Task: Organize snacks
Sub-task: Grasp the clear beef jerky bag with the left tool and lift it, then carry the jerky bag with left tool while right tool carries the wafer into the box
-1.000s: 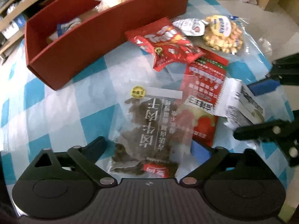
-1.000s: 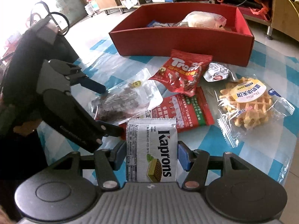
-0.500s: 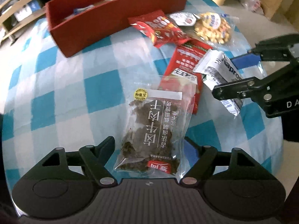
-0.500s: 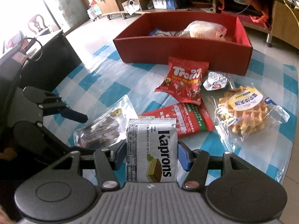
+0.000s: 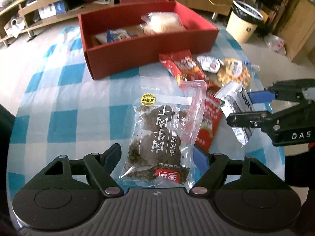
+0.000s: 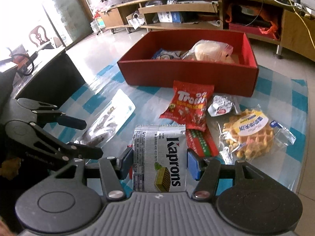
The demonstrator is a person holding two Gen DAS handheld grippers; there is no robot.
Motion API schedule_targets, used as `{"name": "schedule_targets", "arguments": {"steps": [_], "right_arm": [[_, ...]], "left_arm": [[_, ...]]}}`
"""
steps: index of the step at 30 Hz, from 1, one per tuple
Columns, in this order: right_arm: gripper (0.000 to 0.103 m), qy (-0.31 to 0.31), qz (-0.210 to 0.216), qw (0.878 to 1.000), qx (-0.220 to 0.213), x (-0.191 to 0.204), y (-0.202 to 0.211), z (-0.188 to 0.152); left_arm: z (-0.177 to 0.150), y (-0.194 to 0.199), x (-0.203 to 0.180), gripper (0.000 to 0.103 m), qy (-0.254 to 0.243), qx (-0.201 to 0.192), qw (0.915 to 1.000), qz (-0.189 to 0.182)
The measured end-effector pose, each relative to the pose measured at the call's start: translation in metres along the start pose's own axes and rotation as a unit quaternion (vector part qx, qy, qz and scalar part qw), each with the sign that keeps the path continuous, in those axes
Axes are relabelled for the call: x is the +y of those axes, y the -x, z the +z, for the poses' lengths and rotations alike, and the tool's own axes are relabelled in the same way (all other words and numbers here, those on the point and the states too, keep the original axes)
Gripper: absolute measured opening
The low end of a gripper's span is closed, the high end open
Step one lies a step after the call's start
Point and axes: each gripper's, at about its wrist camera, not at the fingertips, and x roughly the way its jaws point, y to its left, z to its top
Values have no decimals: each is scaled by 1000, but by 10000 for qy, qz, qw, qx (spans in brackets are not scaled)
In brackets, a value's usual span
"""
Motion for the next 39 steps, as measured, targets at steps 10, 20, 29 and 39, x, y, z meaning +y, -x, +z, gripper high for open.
{"name": "schedule_targets", "arguments": {"steps": [10,20,29,39], "right_arm": [[57,-119,-52,9998,-135,-5,1,10],[57,-221,-102,9993,-283,-10,0,21],[57,-366,-202,9979,-504,-19,2,36],[57,-484,-294,9965,-612,-27,-2,51]], "left_arm": [[10,2,0,82,59,-310,9994,124],[22,5,2,83,213,-597,9979,149],[40,3,-5,83,186,-840,9961,171],[57,-1,-1,83,335,-974,9947,48]]}}
